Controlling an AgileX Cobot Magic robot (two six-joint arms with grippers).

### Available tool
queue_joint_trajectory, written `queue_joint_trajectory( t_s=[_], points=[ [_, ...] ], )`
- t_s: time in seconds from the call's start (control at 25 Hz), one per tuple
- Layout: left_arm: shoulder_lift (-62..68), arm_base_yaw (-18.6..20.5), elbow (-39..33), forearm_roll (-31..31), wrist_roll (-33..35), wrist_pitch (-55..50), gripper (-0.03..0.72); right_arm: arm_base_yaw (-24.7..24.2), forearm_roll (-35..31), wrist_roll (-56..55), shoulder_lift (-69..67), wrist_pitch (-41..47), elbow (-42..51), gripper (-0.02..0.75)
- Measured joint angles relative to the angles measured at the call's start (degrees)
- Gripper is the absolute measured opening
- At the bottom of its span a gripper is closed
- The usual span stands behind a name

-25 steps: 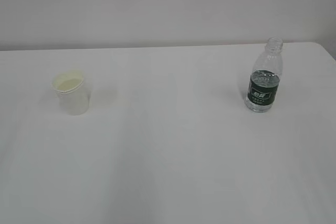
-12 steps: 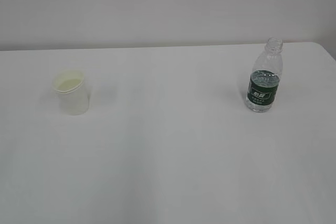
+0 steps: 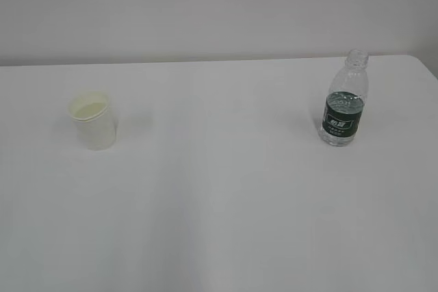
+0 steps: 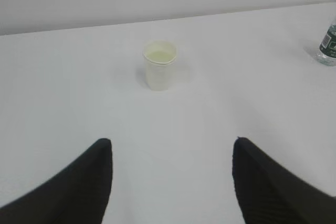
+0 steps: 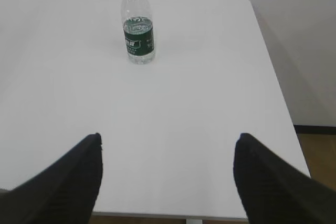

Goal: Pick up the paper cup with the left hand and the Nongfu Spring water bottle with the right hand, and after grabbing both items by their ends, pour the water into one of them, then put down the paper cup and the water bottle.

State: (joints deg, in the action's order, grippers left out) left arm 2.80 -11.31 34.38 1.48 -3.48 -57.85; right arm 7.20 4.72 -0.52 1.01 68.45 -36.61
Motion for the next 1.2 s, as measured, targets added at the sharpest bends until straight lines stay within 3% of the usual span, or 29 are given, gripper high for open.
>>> queue_joint_trajectory(
  t_s=[0.48,1.2],
  points=[
    [-2.4,0.0,-2.4,-0.5,0.0,-6.5,0.499,0.0,0.2,-0.1,0.0,2.3,4.4,0.59],
    [-2.4,0.0,-4.0,-1.9,0.0,-5.9,0.496,0.0,1.6,-0.2,0.0,-2.3,8.1,0.59]
  ],
)
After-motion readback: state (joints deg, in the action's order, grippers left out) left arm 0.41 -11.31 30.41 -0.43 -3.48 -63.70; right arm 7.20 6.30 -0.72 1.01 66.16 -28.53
